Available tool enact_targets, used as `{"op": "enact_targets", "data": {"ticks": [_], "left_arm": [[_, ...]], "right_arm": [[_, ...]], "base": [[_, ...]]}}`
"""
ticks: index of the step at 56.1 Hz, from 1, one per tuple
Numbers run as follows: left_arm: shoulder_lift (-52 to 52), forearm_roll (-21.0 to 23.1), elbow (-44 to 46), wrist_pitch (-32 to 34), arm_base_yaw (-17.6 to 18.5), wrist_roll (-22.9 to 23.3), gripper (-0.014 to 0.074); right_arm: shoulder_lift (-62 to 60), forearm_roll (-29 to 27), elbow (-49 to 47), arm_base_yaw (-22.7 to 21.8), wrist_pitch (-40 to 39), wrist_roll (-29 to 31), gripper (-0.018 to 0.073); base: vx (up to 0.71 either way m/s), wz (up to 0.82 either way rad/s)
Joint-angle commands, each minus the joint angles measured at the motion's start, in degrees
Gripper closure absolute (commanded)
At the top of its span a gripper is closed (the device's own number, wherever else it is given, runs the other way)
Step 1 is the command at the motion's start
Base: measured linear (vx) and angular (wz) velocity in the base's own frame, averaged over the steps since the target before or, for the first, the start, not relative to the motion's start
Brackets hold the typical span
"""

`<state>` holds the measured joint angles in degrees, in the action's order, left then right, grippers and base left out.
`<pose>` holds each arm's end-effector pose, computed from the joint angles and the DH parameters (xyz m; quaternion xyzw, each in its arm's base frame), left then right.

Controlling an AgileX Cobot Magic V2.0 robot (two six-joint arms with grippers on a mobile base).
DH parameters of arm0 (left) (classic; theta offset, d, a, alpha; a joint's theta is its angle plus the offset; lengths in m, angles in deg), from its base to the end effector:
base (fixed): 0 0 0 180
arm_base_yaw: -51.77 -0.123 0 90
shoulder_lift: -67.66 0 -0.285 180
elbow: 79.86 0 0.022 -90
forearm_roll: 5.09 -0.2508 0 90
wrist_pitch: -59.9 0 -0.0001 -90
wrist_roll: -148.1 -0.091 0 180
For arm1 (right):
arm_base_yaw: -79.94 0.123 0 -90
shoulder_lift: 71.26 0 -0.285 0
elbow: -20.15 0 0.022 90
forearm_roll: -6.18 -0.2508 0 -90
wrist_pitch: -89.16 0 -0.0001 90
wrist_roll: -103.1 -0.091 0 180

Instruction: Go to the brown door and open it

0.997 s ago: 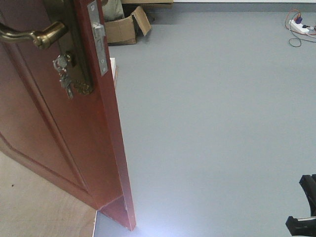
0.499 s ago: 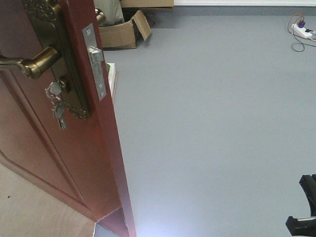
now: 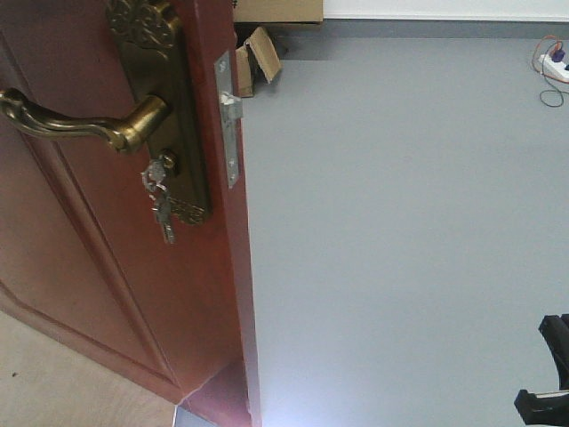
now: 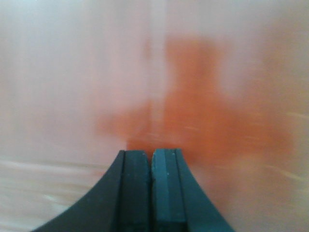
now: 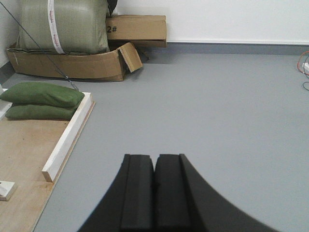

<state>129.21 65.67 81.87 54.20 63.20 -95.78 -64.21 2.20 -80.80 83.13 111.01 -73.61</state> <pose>0.1912 -0.0475 0.4526 0.0619 0.6514 -0.1500 0.7412 0.0522 0.0053 0.1689 -0.0272 0.8080 0.0289 0.5878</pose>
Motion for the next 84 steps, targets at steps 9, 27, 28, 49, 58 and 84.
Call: {"op": "enact_targets", "data": {"ticks": [9, 27, 28, 49, 58, 84], "left_arm": [[-0.45, 0.4, 1.76, 1.55, 0.39, 0.11, 0.06], [-0.45, 0.4, 1.76, 1.55, 0.39, 0.11, 0.06], [-0.45, 0.4, 1.76, 1.55, 0.39, 0.11, 0.06], [-0.45, 0.4, 1.76, 1.55, 0.39, 0.11, 0.06], [-0.45, 0.4, 1.76, 1.55, 0.39, 0.11, 0.06], [-0.45, 0.4, 1.76, 1.55, 0.39, 0.11, 0.06]], "right_arm": [[-0.32, 0.4, 0.19, -0.09, -4.41, 0.49, 0.0559], [-0.32, 0.4, 0.19, -0.09, -4.62, 0.49, 0.0559], [-0.32, 0.4, 0.19, -0.09, -4.62, 0.49, 0.0559], [-0.32, 0.4, 0.19, -0.09, -4.62, 0.49, 0.0559], [-0.32, 0.4, 0.19, -0.09, -4.62, 0.49, 0.0559], [-0.32, 0.4, 0.19, -0.09, -4.62, 0.49, 0.0559]], "base": [[0.15, 0.02], [0.15, 0.0], [0.14, -0.02], [0.13, -0.03], [0.13, -0.02], [0.11, -0.01]]}}
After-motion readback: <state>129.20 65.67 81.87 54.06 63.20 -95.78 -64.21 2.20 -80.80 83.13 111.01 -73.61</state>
